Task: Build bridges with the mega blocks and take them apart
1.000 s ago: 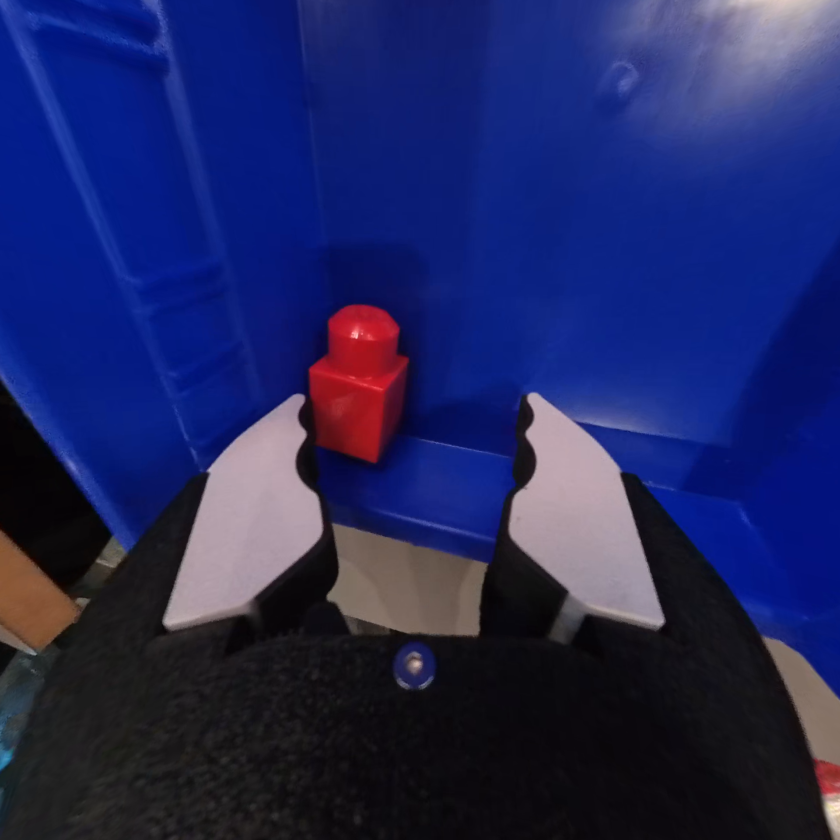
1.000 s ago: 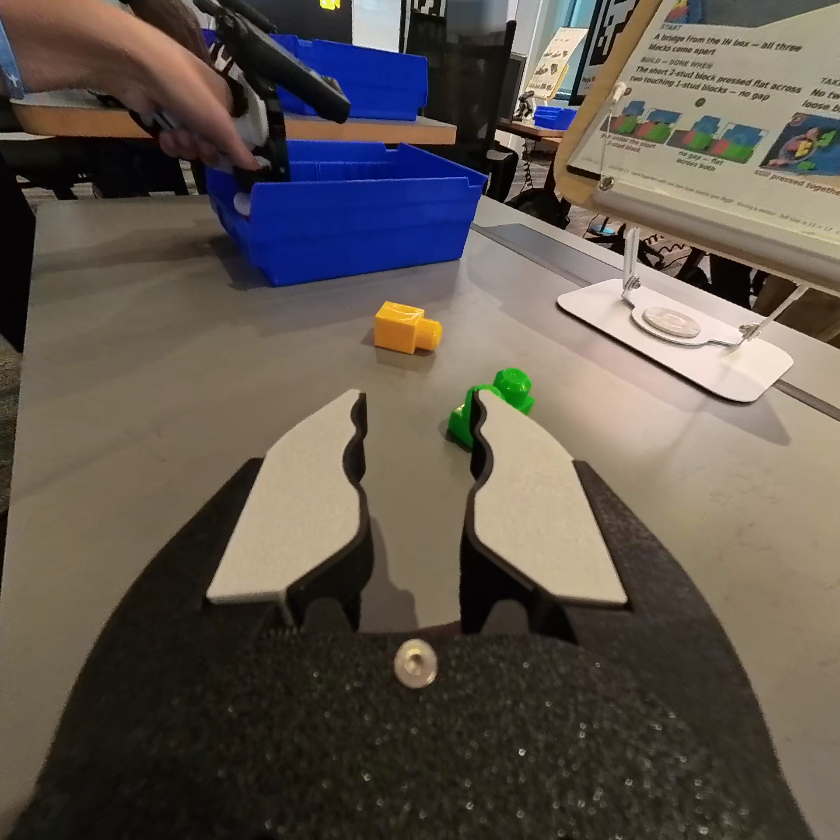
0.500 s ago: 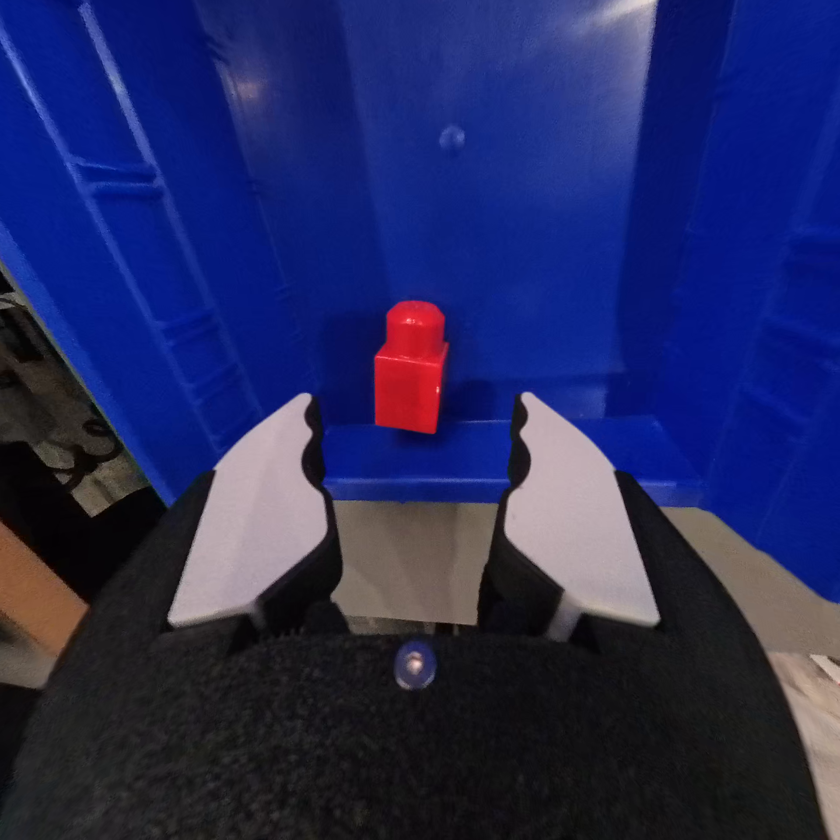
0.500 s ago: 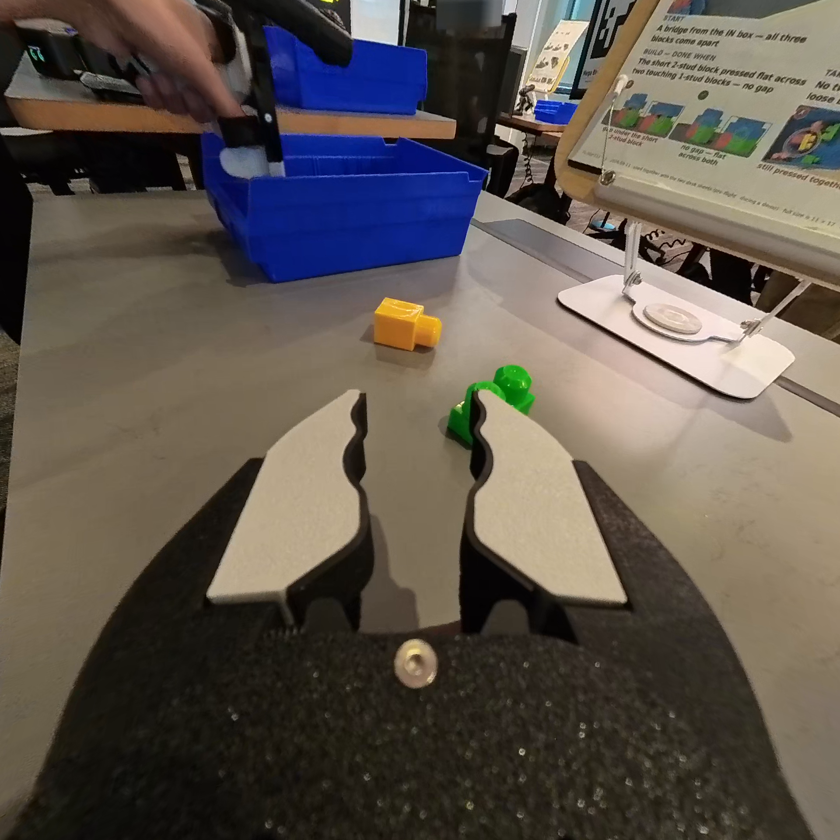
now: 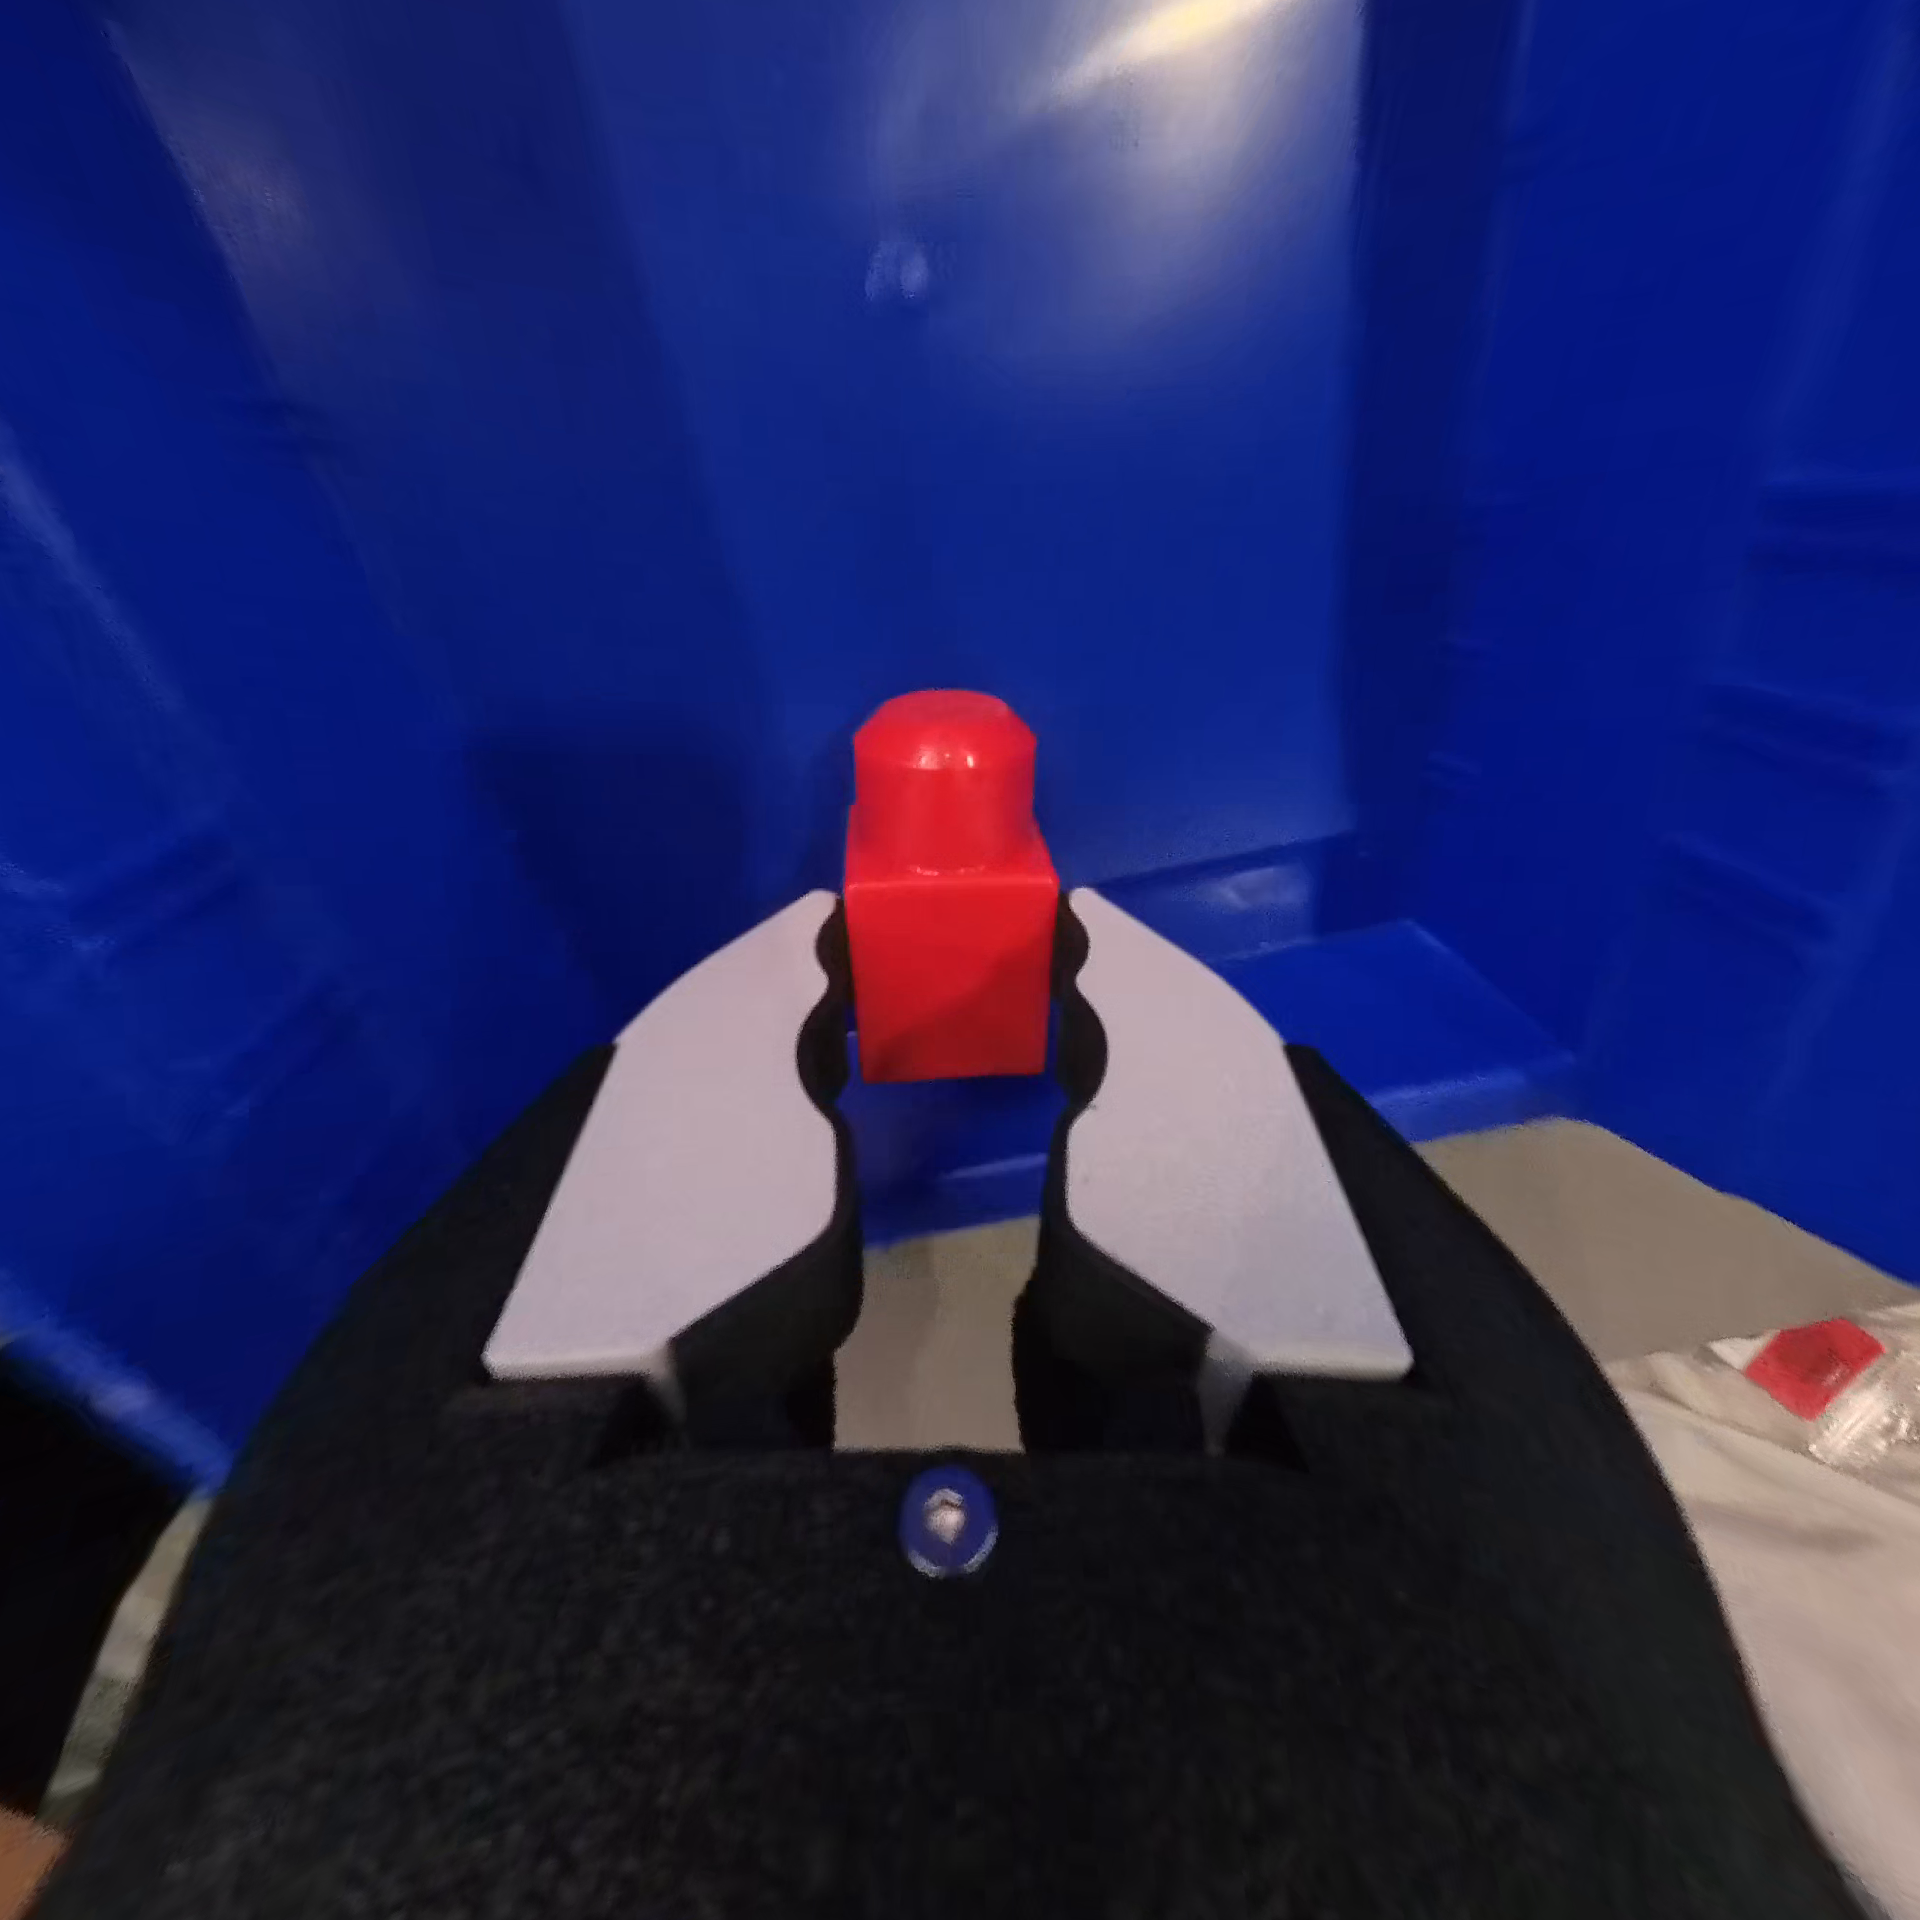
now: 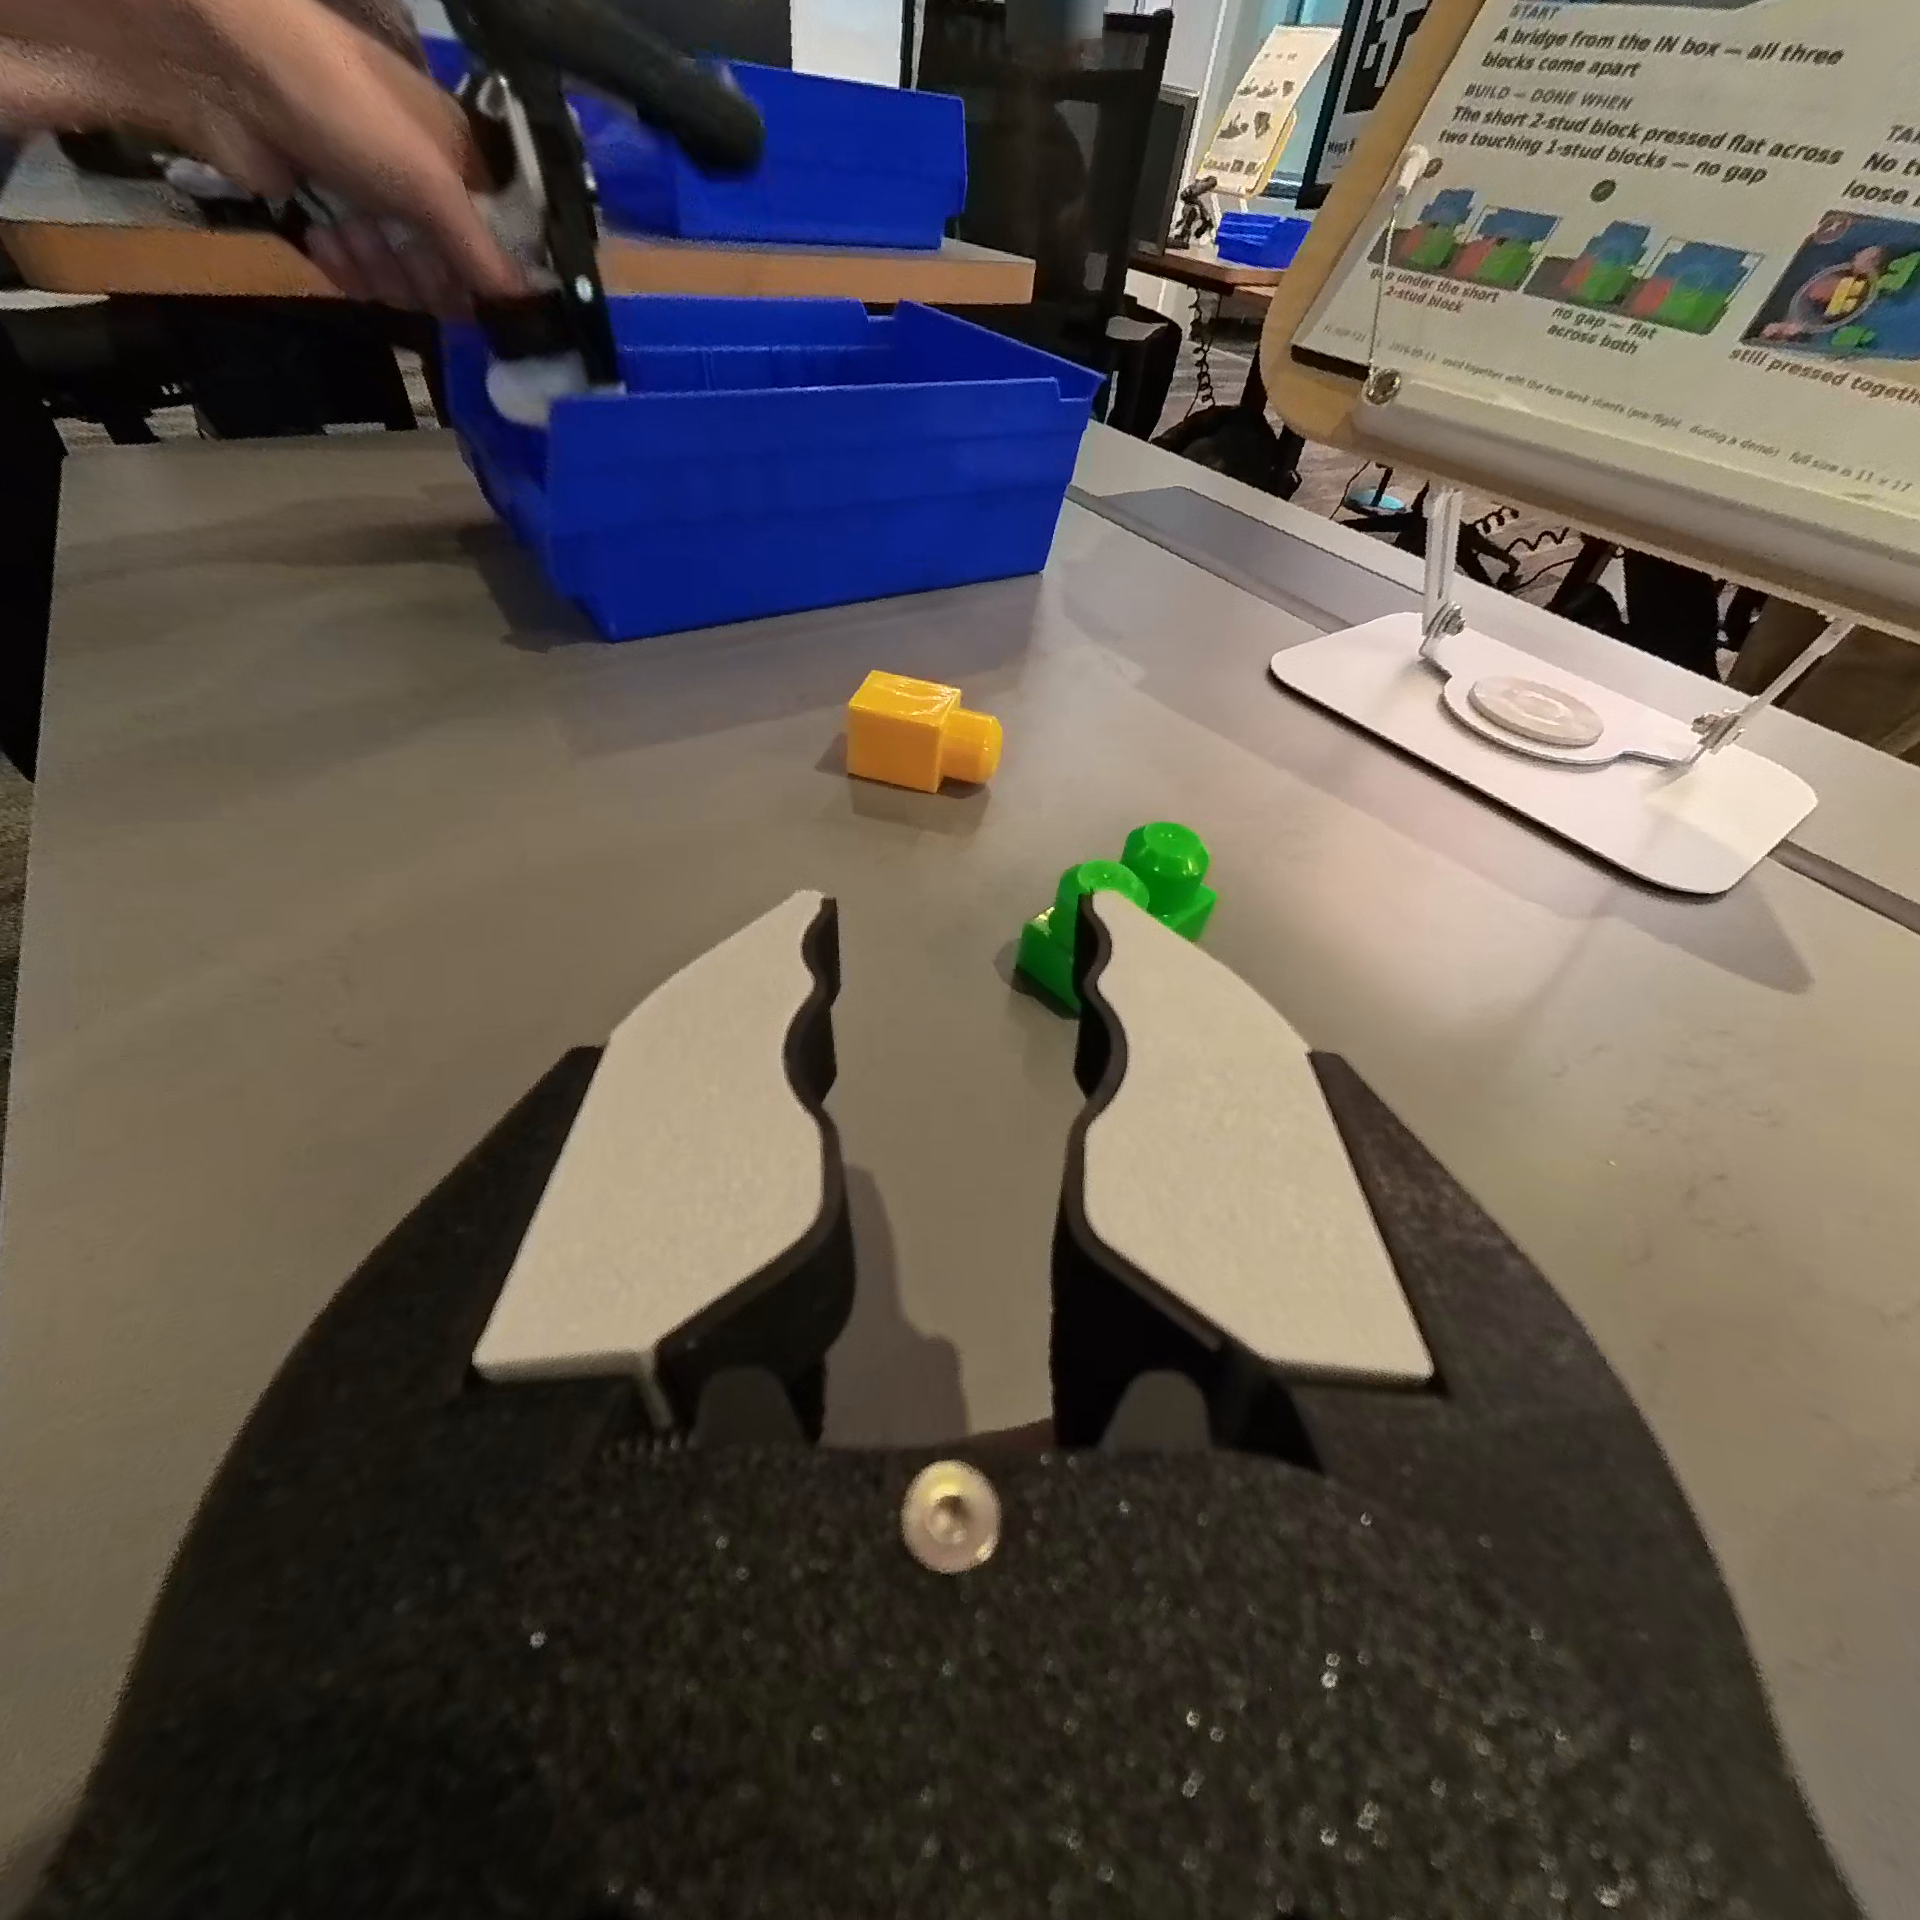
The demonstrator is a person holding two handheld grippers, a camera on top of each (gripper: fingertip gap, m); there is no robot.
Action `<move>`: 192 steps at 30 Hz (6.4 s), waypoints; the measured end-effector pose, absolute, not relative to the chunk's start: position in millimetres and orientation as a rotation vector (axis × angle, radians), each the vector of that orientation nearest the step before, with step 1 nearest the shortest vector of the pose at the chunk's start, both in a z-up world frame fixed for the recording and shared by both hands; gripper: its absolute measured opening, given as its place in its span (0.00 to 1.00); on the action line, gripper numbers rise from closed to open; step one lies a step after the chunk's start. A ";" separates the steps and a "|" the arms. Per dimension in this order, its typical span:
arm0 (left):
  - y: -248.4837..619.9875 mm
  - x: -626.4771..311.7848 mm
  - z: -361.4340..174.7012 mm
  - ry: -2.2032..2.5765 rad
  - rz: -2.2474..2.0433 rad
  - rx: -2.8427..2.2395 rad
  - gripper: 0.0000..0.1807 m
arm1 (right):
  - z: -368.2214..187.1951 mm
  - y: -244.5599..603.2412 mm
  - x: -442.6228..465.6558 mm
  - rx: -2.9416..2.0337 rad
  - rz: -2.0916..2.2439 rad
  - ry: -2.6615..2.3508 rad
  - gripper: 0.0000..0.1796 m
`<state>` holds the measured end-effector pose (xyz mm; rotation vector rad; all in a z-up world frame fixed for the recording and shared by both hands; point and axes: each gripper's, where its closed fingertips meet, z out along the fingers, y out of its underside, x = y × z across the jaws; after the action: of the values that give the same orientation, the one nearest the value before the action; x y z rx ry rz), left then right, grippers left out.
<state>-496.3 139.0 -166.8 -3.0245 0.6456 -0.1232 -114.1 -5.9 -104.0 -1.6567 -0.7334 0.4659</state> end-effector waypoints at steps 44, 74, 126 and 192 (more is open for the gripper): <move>90.7 -241.1 -163.9 1.415 0.575 -2.109 0.37 | -104.9 -4.8 -109.8 -1.665 0.452 -0.724 0.23; 99.0 -246.4 -200.1 1.847 -0.106 -2.430 0.42 | -110.6 -3.5 -110.8 -1.691 0.453 -0.736 0.22; 53.1 -261.6 -124.6 1.078 -0.063 -1.700 0.41 | -193.0 101.5 -120.3 -2.700 0.078 -0.532 0.31; 40.6 -130.4 -100.4 1.481 0.291 -1.291 0.41 | -78.4 22.5 -130.1 -1.706 1.212 -0.493 0.19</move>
<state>-130.4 40.6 -100.4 -1.2914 1.4813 0.2910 -130.1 22.5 -78.4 -1.7061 -0.4932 1.2118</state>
